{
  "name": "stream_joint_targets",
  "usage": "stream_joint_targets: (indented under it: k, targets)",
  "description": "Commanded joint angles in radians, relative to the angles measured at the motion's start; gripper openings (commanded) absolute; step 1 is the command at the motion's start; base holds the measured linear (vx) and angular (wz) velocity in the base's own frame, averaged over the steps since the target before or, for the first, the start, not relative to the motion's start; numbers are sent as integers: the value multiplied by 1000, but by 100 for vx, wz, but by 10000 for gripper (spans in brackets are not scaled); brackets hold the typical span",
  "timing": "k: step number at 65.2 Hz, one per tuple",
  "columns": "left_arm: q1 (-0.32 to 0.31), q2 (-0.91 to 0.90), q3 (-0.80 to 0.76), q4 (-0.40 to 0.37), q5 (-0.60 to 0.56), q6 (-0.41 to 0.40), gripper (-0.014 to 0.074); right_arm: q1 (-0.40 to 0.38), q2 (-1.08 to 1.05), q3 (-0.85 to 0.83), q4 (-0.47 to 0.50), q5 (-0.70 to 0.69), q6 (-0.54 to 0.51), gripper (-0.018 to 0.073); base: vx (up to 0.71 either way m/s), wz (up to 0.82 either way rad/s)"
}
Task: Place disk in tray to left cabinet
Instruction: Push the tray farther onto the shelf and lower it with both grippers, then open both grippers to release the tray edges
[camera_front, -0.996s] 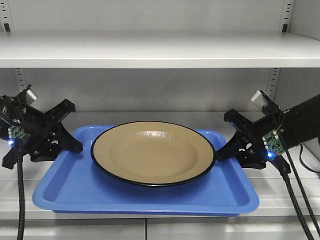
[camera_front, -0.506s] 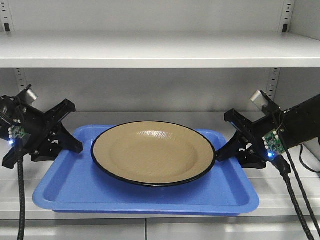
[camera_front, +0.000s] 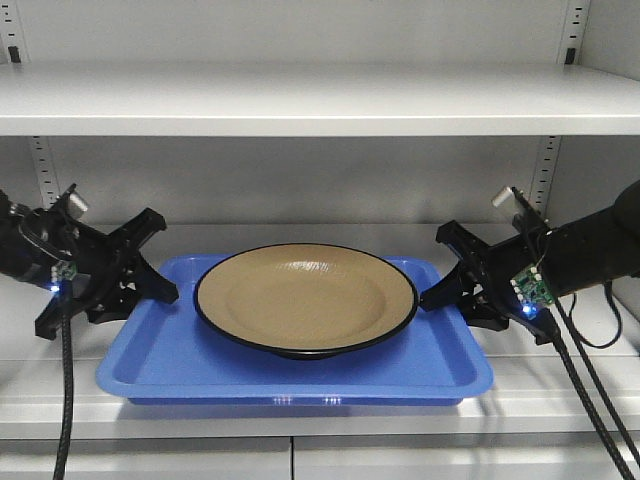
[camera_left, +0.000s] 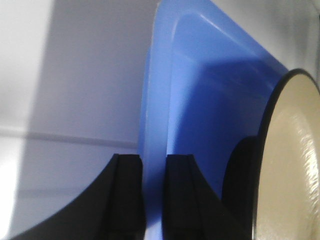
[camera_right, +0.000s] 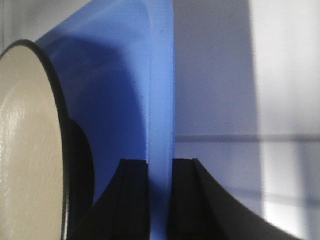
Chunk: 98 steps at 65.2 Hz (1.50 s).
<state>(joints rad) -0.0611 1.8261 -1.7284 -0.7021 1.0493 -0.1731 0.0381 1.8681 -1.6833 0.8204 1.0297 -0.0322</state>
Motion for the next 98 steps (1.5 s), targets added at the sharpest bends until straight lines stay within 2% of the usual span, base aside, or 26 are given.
stream_joint_targets:
  k: [1, 23, 39, 51, 57, 66, 74, 88, 98]
  targets:
    - [-26, -21, -38, -147, -94, -24, -3, 22, -32, -39, 204, -72, -37, -5, 0, 0]
    - [-28, 88, -38, -157, -212, -21, -2, 22, 77, -39, 322, -192, -215, -3, 0, 0]
    - [-28, 125, -38, -198, -283, -21, 3, 22, 116, -39, 333, -230, -251, 13, 0, 0]
    - [-27, 131, -38, -198, -301, -19, 14, 22, 120, -39, 331, -263, -270, 81, 0, 0]
    - [-26, 130, -38, -199, -298, 19, 35, 21, 120, -39, 331, -278, -278, 146, 0, 0]
    - [-26, 119, -38, -199, -290, 96, 98, 21, 120, -39, 331, -301, -305, 273, 0, 0]
    - [-22, 111, -38, -195, -294, 168, 189, 17, 117, -39, 331, -323, -314, 368, 0, 0]
    - [7, 110, -38, -195, -309, 192, 351, -20, 114, -39, 337, -350, -314, 388, 0, 0]
    - [27, 110, -38, -199, -323, 189, 400, -40, 114, -39, 338, -366, -315, 388, 0, 0]
